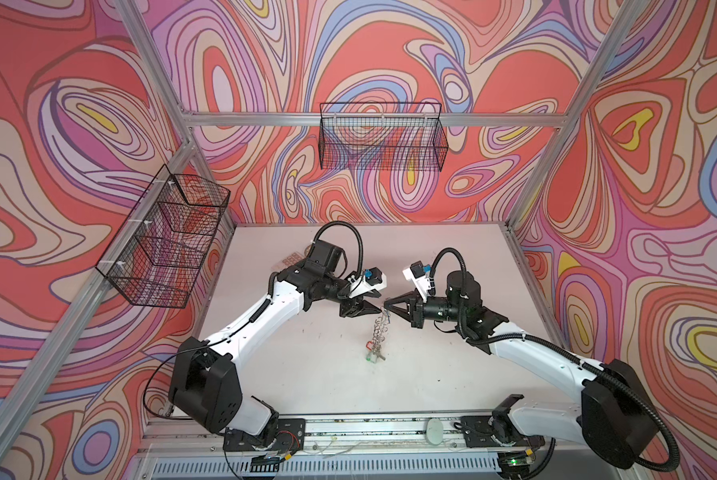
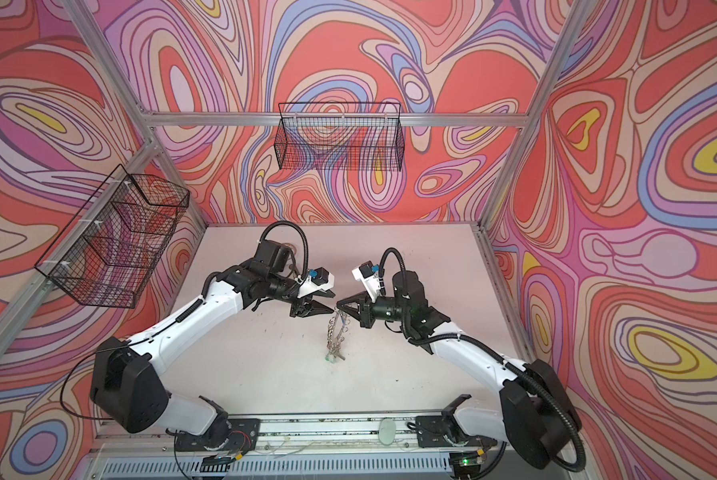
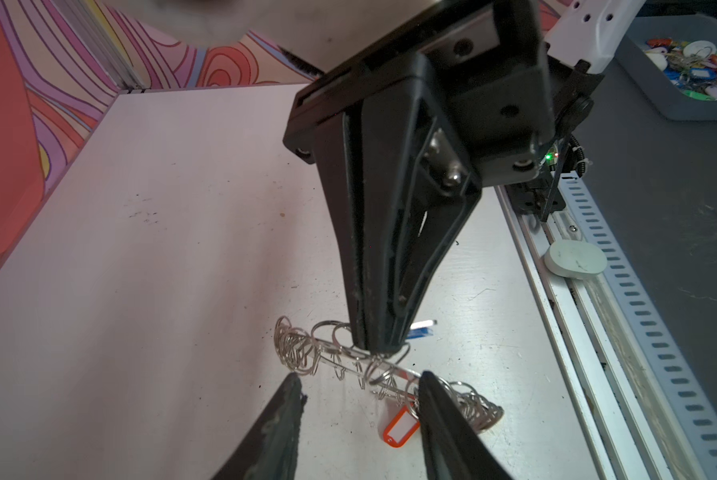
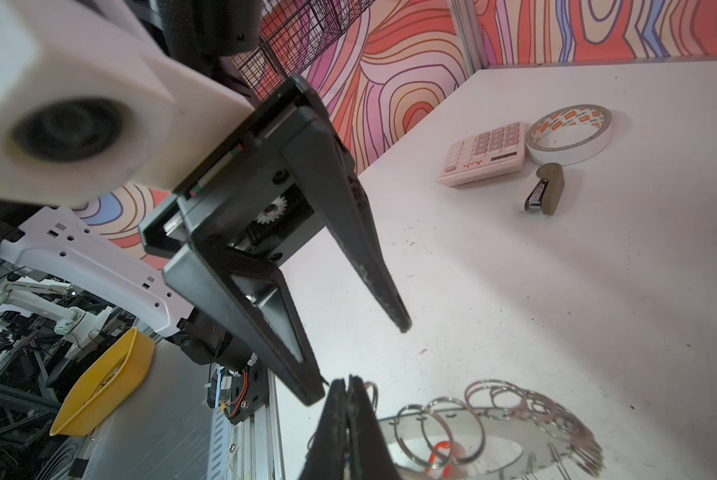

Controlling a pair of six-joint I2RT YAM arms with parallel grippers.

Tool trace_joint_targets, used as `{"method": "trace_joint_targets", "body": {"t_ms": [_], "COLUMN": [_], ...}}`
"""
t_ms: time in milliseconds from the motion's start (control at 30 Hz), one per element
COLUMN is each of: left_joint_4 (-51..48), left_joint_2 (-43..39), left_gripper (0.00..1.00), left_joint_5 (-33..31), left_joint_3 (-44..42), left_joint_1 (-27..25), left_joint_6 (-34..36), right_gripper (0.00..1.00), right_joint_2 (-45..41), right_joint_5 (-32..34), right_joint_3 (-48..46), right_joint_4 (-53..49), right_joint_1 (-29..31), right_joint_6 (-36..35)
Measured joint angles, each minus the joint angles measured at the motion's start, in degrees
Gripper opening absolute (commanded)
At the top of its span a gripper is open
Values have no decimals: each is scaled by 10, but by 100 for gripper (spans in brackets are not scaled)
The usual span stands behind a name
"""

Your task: Put the keys on the keyring

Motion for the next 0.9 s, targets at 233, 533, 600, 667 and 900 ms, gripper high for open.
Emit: {"method": "trace_joint_targets", "body": {"t_ms": [233, 533, 600, 667, 900], "left_joint_4": [-4, -2, -1, 2, 10], "left_joint_2": [5, 19, 19, 19, 21], "left_gripper": [38, 35, 34, 33, 31], "left_joint_5": [20, 23, 24, 24, 26], "left_joint_3": [0, 0, 0, 0, -6], "left_joint_1": [0, 0, 0, 0, 0], "left_joint_6": [-2, -11, -12, -16, -24], "right_gripper": [0, 0, 0, 0, 0], "right_joint_2": [0, 0, 0, 0, 0], "right_joint_5": [-1, -1, -1, -1, -1], "right_joint_3": [0, 0, 0, 0, 0], "right_joint_4": [-5, -6, -6, -6, -6], "right_joint_1": [0, 0, 0, 0, 0], "right_joint_6": [-1, -2, -2, -2, -2]}}
